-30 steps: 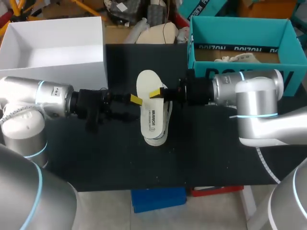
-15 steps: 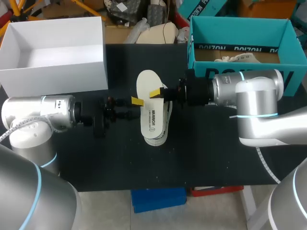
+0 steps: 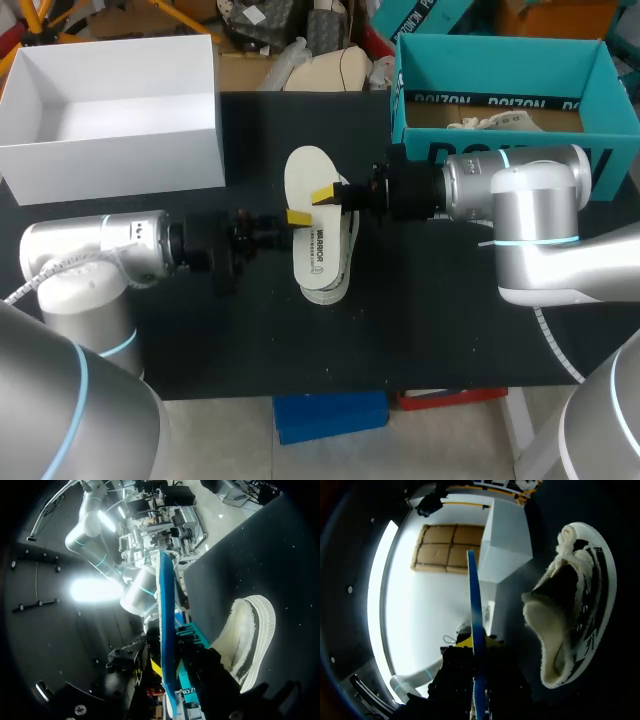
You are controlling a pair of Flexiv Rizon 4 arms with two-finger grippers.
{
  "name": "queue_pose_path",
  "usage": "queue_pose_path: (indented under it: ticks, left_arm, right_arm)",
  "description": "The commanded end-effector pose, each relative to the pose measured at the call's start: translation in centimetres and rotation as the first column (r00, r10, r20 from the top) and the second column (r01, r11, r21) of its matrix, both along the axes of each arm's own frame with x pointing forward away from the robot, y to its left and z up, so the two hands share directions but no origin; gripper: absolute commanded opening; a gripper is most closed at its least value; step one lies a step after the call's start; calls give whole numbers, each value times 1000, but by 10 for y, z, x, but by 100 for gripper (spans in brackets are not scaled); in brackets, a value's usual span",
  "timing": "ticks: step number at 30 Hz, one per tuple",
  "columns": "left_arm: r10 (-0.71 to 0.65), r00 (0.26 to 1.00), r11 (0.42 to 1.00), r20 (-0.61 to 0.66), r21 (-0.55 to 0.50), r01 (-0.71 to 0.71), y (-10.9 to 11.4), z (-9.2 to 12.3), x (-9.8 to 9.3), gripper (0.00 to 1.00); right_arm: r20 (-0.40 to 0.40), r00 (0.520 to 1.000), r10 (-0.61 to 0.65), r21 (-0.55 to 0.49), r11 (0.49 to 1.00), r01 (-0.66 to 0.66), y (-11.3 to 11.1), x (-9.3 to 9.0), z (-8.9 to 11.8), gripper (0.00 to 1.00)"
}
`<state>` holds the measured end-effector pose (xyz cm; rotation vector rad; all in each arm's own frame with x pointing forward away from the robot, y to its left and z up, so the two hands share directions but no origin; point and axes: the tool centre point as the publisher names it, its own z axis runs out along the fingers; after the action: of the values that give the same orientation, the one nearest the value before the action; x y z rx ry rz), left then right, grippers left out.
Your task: Take the shoe out of the shoebox, open the shoe tongue, remove and reinsert the insole, then place the shoe into the shoebox
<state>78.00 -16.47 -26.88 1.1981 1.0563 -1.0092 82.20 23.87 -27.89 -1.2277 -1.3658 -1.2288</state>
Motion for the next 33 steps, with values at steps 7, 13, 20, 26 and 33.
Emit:
queue_pose_path:
  ticks: [7, 13, 20, 26, 33]
  left_arm:
    - [12, 1000, 1000, 0, -5, -12, -6, -2, 10, 37]
    - [18, 1000, 1000, -6, -17, -18, -9, -3, 14, 26]
    - [20, 1000, 999, -7, -25, -20, -11, -5, 18, 17]
    - [20, 1000, 1000, -10, -10, -20, -17, -5, 21, 0]
    - [-50, 997, 997, -67, 47, 54, -17, -3, 19, 0]
  right_arm:
    - [0, 1000, 0, 0, 1000, 0, 1, 0, 0, 0]
    - [0, 1000, 0, 0, 1000, 0, 1, 0, 0, 0]
    - [0, 1000, 0, 0, 1000, 0, 1, 0, 0, 0]
    - [6, 1000, -8, 11, 1000, 8, 0, 0, 0, 0]
    - [73, 997, -30, 10, 1000, 30, -12, 0, 6, 100]
